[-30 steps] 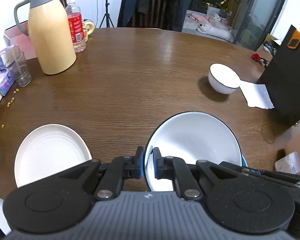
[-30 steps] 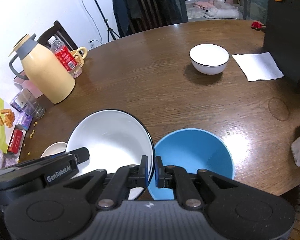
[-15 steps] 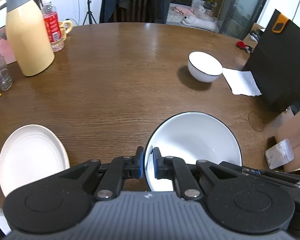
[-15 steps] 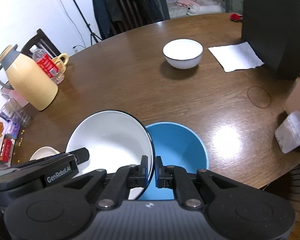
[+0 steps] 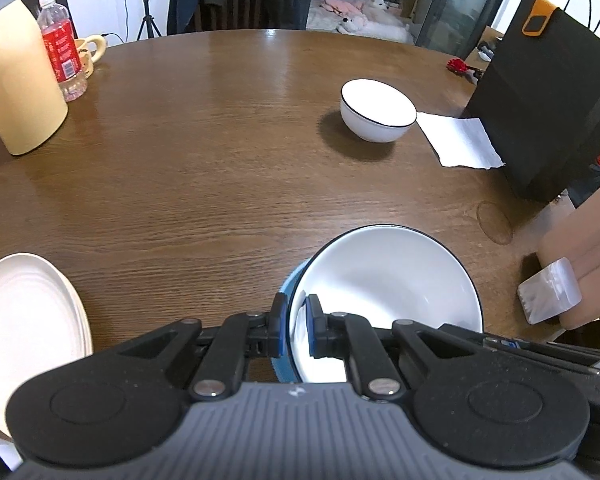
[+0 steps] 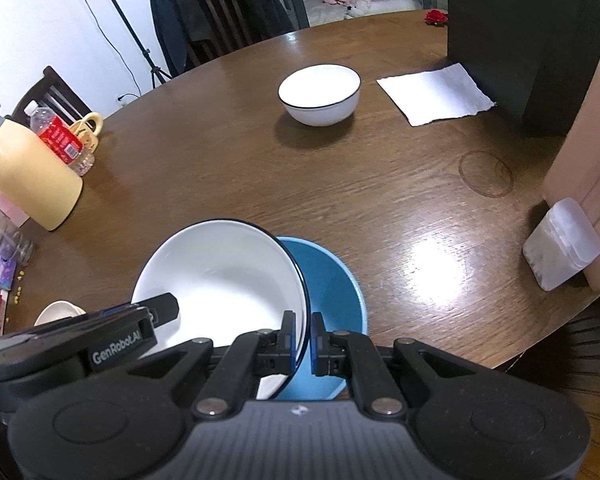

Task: Organize plates and bowls
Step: 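Carry the white bowl over the blue bowl with both grippers, then lower the white bowl into the blue bowl with both grippers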

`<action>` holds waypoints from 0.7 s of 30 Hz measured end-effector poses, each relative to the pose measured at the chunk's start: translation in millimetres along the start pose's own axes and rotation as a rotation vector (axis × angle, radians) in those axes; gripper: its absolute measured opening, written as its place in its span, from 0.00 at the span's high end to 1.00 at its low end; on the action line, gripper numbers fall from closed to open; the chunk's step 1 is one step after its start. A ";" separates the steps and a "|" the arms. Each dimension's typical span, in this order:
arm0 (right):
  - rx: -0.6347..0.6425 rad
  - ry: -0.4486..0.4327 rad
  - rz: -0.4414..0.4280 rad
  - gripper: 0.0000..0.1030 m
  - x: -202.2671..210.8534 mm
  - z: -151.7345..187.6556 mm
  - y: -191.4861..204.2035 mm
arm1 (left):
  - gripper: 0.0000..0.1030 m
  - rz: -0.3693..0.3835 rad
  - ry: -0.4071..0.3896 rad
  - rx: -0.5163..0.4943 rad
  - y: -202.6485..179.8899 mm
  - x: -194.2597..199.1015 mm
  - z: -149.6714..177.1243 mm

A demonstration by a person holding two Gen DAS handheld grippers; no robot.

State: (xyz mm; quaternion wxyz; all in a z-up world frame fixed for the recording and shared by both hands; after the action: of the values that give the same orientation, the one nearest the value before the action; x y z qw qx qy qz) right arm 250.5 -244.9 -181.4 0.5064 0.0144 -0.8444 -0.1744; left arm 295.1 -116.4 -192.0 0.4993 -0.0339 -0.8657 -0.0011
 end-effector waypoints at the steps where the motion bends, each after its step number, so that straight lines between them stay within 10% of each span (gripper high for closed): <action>1: -0.001 0.002 0.001 0.94 -1.2 0.5 -1.7 | 0.90 0.000 0.000 -0.003 -1.0 -1.9 0.5; 21: -0.005 0.046 0.019 0.93 -32.5 4.6 -18.4 | 0.90 0.008 0.027 -0.025 -5.3 -33.4 9.1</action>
State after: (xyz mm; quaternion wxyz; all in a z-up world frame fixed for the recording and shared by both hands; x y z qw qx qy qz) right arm 259.6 -254.3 -216.6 0.5273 0.0093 -0.8322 -0.1715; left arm 303.6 -123.3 -225.2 0.5107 -0.0438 -0.8586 -0.0105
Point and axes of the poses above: each gripper's, at about its wrist camera, not at the fingertips, and x roughly against the way its jaws point, y to its left, z to its underside, the point moved 9 cm from there along -x, roughly the way its jaws point, and after that the axes turned 5 degrees about -z, right-handed, at the moved point
